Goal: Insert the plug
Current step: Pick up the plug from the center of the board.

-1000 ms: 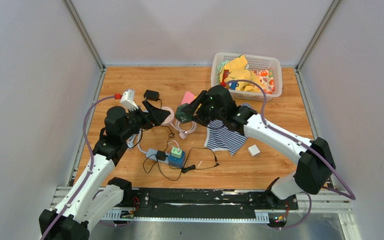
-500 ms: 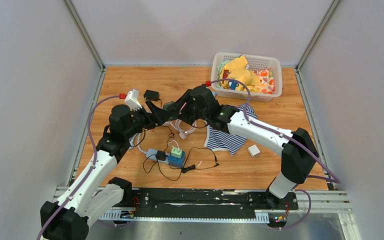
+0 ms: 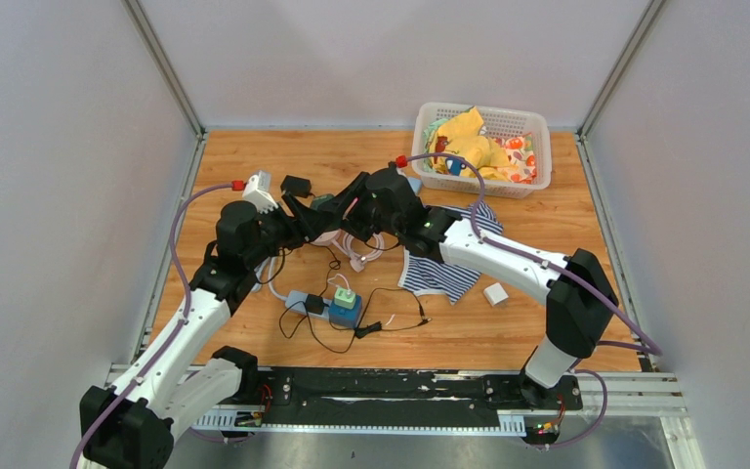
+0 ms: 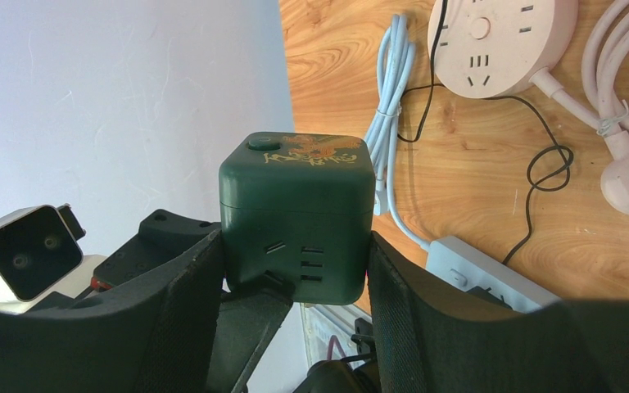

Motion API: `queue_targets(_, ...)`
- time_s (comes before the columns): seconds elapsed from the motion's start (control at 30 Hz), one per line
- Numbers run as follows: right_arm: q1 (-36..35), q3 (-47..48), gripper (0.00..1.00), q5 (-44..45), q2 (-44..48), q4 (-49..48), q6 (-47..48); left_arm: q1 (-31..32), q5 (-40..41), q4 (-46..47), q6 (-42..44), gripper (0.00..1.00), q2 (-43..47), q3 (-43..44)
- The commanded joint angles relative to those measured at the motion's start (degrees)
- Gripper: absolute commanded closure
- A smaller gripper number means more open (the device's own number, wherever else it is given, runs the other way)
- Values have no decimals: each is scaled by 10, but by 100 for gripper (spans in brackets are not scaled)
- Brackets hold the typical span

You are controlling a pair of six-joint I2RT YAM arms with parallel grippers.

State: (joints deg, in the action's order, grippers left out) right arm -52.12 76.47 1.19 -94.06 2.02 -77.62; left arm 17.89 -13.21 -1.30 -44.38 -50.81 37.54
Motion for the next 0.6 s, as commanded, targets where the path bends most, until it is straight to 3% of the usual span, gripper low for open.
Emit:
queue_targets(0.0,-19,6,72,-23,-2,-8,21,3,17,39,-14,47,7,14)
queue_targets(0.1,-19,1,70,-32,-3,-7,26,3,19,44,-29,55,15,8)
queue_targets(0.17,-19,-1,70,-40,-5,-10,22,3,23,47,-36,53,15,7)
queue_targets(0.3,-19,2,70,-67,-16,-15,0,3,50,50,-25,28,-1,7)
queue_targets(0.37,-19,9,70,-80,-23,-31,-9,3,57,52,-18,24,-11,7)
queue_targets(0.47,-19,13,70,-87,-26,-34,-12,3,55,53,-11,23,-23,9)
queue_targets(0.57,-19,5,70,-82,-21,-34,-12,3,57,58,-6,29,-21,7)
